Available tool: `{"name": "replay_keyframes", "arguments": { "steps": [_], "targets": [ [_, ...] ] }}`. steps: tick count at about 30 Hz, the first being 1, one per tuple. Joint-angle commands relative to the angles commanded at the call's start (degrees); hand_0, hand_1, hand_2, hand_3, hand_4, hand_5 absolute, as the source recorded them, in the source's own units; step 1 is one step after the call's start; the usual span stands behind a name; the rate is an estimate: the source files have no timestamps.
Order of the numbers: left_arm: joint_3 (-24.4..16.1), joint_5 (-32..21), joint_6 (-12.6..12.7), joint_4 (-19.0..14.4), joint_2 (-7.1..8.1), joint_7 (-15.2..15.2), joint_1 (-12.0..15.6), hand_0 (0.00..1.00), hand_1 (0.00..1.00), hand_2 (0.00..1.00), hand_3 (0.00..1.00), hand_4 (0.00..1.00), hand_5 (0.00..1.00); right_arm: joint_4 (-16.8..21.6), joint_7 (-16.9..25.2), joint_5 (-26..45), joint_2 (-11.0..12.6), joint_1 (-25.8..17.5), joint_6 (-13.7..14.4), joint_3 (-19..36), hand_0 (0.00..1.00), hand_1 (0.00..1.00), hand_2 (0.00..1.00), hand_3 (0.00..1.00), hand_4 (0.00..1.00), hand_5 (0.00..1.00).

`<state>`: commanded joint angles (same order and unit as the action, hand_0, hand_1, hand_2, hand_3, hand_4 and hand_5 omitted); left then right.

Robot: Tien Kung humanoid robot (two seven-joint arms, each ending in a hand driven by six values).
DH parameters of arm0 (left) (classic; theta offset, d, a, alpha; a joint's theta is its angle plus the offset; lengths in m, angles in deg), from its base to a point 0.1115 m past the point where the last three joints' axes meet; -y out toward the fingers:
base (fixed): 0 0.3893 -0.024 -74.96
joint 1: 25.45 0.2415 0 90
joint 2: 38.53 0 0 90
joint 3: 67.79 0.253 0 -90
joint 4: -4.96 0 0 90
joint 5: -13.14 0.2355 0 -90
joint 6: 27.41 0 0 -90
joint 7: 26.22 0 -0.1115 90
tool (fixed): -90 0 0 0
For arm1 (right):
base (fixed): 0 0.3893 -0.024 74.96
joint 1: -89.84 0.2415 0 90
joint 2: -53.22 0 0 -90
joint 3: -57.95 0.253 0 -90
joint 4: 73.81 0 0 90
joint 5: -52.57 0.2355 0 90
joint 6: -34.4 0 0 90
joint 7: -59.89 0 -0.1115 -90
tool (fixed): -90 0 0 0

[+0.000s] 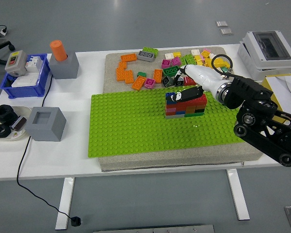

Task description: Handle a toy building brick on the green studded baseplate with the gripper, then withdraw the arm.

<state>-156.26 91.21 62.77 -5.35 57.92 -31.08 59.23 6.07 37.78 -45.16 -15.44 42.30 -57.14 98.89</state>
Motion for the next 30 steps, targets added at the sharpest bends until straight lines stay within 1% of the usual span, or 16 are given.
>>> {"name": "replay_keyframes", "arguments": {
  "steps": [3, 4, 5, 6, 9, 12, 13, 18, 19, 21, 24, 25, 30],
  "targets": [
    [-0.1, 0.0, 0.0, 0.0, -0.07, 0.0, 0.1, 0.630, 0.584, 0.549, 0.575, 0.609, 0.216, 0.3, 1.5, 0.1, 2.1, -1.6, 2.4, 3.1, 0.846, 0.847, 0.884, 0.622, 0.845, 0.347],
    [-0.1, -0.1, 0.0, 0.0, -0.11, 0.0, 0.2, 0.630, 0.584, 0.549, 0.575, 0.609, 0.216, 0.1, 2.1, -0.1, 3.3, -2.5, 3.3, 4.5, 0.846, 0.847, 0.884, 0.622, 0.845, 0.347],
    [-0.1, -0.2, 0.0, 0.0, -0.13, 0.0, 0.3, 0.630, 0.584, 0.549, 0.575, 0.609, 0.216, -0.1, 2.4, -0.4, 4.0, -3.0, 3.8, 5.2, 0.846, 0.847, 0.884, 0.622, 0.845, 0.347],
    [-0.1, -0.2, 0.1, 0.0, -0.16, 0.0, 0.4, 0.630, 0.583, 0.550, 0.574, 0.609, 0.217, -0.5, 2.7, -1.5, 5.3, -3.8, 4.4, 6.1, 0.827, 0.834, 0.868, 0.643, 0.790, 0.225],
    [-0.1, -0.3, 0.1, 0.0, -0.15, -0.1, 0.5, 0.630, 0.583, 0.550, 0.574, 0.609, 0.217, -2.0, 2.9, -4.6, 7.5, -4.6, 4.9, 5.7, 0.827, 0.834, 0.868, 0.643, 0.790, 0.225],
    [-0.2, -0.1, 0.1, 0.0, -0.15, -0.1, 0.5, 0.630, 0.583, 0.550, 0.574, 0.609, 0.217, -4.0, 2.9, -7.7, 8.7, -4.7, 4.5, 3.8, 0.827, 0.834, 0.868, 0.643, 0.790, 0.225],
    [-0.2, -0.1, 0.1, 0.0, -0.17, -0.1, 0.4, 0.630, 0.584, 0.551, 0.575, 0.609, 0.216, -4.8, 2.9, -8.8, 8.8, -4.7, 4.3, 3.2, 0.834, 0.844, 0.881, 0.661, 0.746, 0.126],
    [-0.1, -0.1, 0.0, 0.0, -0.31, 0.0, 0.4, 0.630, 0.584, 0.551, 0.575, 0.609, 0.216, -9.0, 2.6, -13.2, 8.2, -4.3, 3.5, 1.4, 0.834, 0.844, 0.881, 0.661, 0.746, 0.126],
    [0.0, -0.1, 0.0, 0.0, -0.31, -0.1, 0.4, 0.630, 0.583, 0.551, 0.575, 0.609, 0.216, -9.9, 2.6, -13.8, 8.0, -4.0, 3.3, 0.9, 0.842, 0.854, 0.897, 0.680, 0.715, 0.072],
    [0.0, -0.1, 0.0, 0.0, -0.29, -0.1, 0.4, 0.630, 0.583, 0.551, 0.575, 0.609, 0.216, -11.9, 2.5, -14.7, 7.6, -3.0, 2.8, -0.5, 0.842, 0.854, 0.897, 0.680, 0.715, 0.072],
    [0.1, -0.2, 0.0, 0.0, -0.22, -0.1, 0.3, 0.630, 0.583, 0.551, 0.575, 0.609, 0.216, -13.9, 2.5, -15.1, 7.2, -1.7, 2.4, -2.9, 0.842, 0.854, 0.897, 0.680, 0.715, 0.072],
    [0.1, -0.1, 0.0, 0.0, -0.20, -0.1, 0.3, 0.630, 0.584, 0.551, 0.575, 0.609, 0.216, -14.6, 2.5, -15.1, 7.0, -1.2, 2.2, -3.9, 0.845, 0.856, 0.902, 0.692, 0.692, 0.049],
    [0.3, -0.3, 0.0, 0.0, -0.18, -0.2, 0.2, 0.630, 0.584, 0.551, 0.575, 0.609, 0.216, -18.2, 2.4, -15.1, 6.1, 0.8, 1.2, -7.4, 0.845, 0.856, 0.902, 0.692, 0.692, 0.049]
  ]
}}
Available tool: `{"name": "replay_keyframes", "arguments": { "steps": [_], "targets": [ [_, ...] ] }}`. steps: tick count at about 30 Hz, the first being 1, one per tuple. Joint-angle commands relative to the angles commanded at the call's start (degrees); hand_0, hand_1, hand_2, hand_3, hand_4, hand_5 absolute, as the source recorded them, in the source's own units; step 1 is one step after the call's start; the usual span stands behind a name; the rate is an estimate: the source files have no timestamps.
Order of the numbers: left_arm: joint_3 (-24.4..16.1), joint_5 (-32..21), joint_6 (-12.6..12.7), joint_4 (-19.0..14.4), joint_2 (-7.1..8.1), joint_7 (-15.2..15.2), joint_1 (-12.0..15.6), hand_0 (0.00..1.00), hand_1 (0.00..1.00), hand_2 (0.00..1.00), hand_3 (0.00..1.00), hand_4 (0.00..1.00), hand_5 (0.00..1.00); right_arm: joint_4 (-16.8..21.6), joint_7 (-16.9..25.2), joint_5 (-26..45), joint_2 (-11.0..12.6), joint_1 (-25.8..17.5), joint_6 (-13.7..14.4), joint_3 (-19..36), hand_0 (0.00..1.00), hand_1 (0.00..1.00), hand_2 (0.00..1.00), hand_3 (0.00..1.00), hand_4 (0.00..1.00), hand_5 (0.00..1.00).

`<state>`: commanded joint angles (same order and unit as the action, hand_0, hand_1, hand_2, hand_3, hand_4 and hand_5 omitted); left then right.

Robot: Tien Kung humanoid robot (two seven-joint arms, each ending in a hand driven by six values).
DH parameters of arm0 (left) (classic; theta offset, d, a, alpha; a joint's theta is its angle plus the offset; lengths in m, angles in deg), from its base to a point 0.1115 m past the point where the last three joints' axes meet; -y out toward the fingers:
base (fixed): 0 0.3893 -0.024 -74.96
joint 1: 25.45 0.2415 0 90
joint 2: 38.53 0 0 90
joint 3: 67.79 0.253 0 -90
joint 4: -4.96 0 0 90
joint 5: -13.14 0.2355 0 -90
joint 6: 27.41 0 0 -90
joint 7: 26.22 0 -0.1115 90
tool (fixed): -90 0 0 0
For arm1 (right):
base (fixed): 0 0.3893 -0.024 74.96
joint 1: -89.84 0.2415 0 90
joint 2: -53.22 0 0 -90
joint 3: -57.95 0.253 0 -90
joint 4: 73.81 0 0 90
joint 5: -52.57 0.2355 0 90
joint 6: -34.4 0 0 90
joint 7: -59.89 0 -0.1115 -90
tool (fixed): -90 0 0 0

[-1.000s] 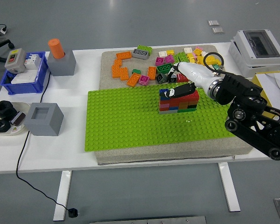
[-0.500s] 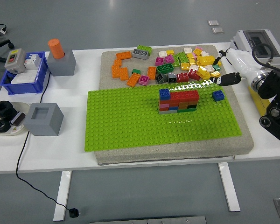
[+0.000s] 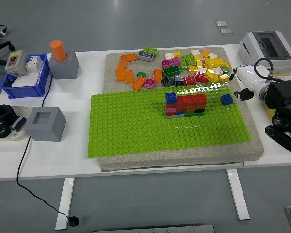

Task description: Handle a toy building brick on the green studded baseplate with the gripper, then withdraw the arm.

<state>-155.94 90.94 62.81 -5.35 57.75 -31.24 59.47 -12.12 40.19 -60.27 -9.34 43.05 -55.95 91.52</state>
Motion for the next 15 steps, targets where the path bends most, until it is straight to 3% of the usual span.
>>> {"name": "replay_keyframes", "arguments": {
  "steps": [15],
  "targets": [
    [-0.1, 0.4, -0.1, 0.0, 0.02, 0.0, -0.4, 0.631, 0.584, 0.553, 0.575, 0.610, 0.219, -7.9, 0.3, 1.5, -5.6, 3.0, -1.2, -2.7, 0.846, 0.856, 0.901, 0.697, 0.646, 0.014]
  ]
}}
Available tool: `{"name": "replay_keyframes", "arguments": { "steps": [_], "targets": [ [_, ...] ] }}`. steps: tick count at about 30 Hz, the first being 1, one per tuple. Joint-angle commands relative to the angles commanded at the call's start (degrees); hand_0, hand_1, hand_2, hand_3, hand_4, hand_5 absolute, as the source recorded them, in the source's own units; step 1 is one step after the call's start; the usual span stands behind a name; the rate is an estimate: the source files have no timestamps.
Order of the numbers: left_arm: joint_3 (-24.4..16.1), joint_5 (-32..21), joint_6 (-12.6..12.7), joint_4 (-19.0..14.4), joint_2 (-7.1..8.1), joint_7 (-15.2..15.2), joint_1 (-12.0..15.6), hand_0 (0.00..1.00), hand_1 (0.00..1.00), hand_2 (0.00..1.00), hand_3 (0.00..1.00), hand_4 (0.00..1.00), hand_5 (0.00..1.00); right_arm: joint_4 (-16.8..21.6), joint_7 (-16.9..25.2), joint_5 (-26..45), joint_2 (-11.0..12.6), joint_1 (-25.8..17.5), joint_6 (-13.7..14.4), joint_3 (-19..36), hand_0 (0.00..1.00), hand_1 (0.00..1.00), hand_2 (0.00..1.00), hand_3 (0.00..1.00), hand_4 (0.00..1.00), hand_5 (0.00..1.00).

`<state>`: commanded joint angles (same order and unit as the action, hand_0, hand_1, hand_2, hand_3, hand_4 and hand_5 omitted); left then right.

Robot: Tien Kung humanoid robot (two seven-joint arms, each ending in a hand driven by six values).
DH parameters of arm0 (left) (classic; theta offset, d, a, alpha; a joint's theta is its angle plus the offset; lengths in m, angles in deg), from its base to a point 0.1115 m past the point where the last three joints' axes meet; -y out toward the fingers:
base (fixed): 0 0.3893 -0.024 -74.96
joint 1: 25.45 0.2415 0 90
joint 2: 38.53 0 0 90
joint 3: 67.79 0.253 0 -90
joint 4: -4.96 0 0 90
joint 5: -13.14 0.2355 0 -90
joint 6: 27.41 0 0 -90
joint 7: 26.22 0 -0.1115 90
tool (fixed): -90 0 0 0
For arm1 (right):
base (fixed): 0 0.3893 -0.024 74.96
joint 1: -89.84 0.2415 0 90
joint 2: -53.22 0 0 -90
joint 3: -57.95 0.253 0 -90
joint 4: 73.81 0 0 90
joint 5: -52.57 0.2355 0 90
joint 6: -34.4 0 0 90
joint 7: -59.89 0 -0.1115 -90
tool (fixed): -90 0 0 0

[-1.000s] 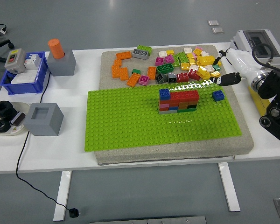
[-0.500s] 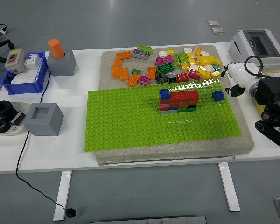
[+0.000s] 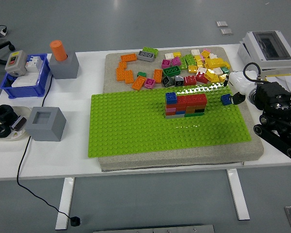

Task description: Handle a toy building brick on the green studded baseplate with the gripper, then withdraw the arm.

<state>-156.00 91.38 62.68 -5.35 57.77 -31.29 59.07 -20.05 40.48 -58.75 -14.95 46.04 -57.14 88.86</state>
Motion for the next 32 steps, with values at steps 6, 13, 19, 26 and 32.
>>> {"name": "replay_keyframes", "arguments": {
  "steps": [6, 13, 19, 26, 32],
  "targets": [
    [-0.1, 0.1, 0.0, 0.0, 0.04, -0.1, 0.0, 0.630, 0.584, 0.552, 0.575, 0.610, 0.219, -0.9, -0.4, 0.3, -0.5, 0.3, -0.7, -0.1, 0.850, 0.856, 0.903, 0.698, 0.646, 0.013],
    [-0.3, 0.2, 0.0, 0.0, 0.03, -0.1, 0.0, 0.631, 0.584, 0.552, 0.575, 0.610, 0.220, -1.2, -0.7, 0.8, -0.8, 0.4, -1.2, -0.1, 0.851, 0.860, 0.905, 0.699, 0.645, 0.013],
    [-0.3, 0.2, 0.0, 0.0, 0.04, -0.1, 0.0, 0.630, 0.585, 0.553, 0.575, 0.611, 0.220, -1.0, -0.8, 1.3, -0.8, 0.4, -1.3, -0.1, 0.851, 0.860, 0.905, 0.699, 0.645, 0.014],
    [-0.3, 0.2, 0.0, 0.0, 0.02, -0.1, 0.0, 0.631, 0.585, 0.553, 0.575, 0.612, 0.220, 0.2, -1.4, 1.5, -0.2, 0.5, -1.9, 0.2, 0.855, 0.861, 0.906, 0.700, 0.645, 0.015],
    [-0.4, 0.3, 0.0, 0.0, -0.01, -0.1, 0.1, 0.631, 0.585, 0.553, 0.575, 0.612, 0.222, 1.5, -2.9, 2.2, 0.2, 0.5, -3.5, 0.5, 0.859, 0.863, 0.908, 0.701, 0.646, 0.014]
  ]
}}
